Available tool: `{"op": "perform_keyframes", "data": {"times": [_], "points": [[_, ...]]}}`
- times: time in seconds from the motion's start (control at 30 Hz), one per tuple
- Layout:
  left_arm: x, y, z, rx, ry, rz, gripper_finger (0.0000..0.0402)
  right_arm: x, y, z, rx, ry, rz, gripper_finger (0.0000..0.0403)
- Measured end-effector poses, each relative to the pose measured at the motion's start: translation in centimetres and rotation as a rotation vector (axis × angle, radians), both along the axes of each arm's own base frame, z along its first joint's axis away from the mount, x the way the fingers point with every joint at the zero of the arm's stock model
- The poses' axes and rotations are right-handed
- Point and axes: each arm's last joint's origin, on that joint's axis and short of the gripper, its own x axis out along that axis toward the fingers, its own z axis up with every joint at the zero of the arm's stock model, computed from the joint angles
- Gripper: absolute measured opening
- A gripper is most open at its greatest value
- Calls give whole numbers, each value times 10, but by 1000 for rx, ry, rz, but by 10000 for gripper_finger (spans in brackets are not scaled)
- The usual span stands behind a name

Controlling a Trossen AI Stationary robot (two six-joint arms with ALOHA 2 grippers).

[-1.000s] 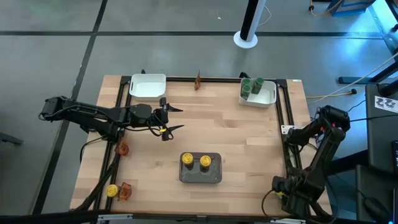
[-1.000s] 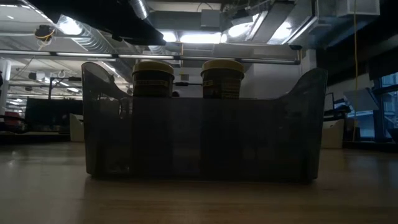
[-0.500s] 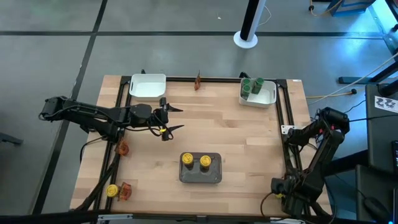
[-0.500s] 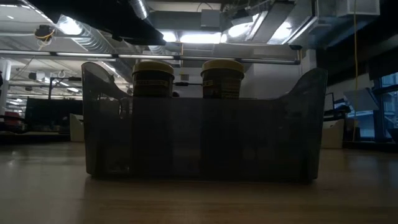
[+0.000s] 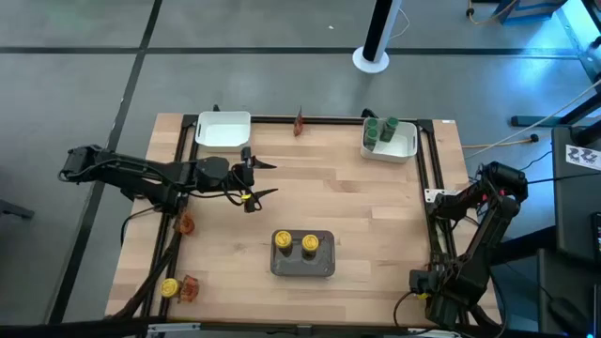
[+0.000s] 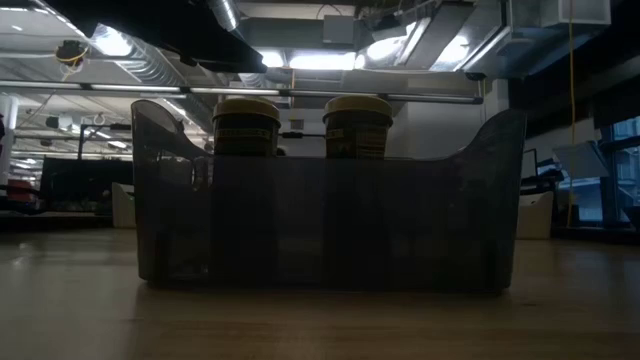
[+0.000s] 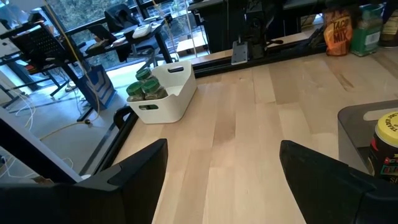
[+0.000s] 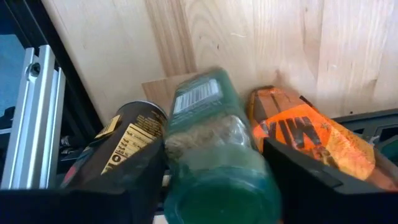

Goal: Sort spices by type
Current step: Put the green seasoning bottle into the right white bin

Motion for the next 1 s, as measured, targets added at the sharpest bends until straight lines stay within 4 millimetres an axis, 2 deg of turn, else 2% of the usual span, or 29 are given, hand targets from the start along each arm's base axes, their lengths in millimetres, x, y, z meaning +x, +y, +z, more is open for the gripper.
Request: {"op": "perform_keyframes", "data": {"times": [0.23, 1.0], "points": [[0, 0, 0, 0, 0, 0, 294, 4, -1, 0, -12, -40, -21, 213], [0, 0, 0, 1, -2, 0, 294, 48, -25, 0, -36, -62, -228, 207]]}}
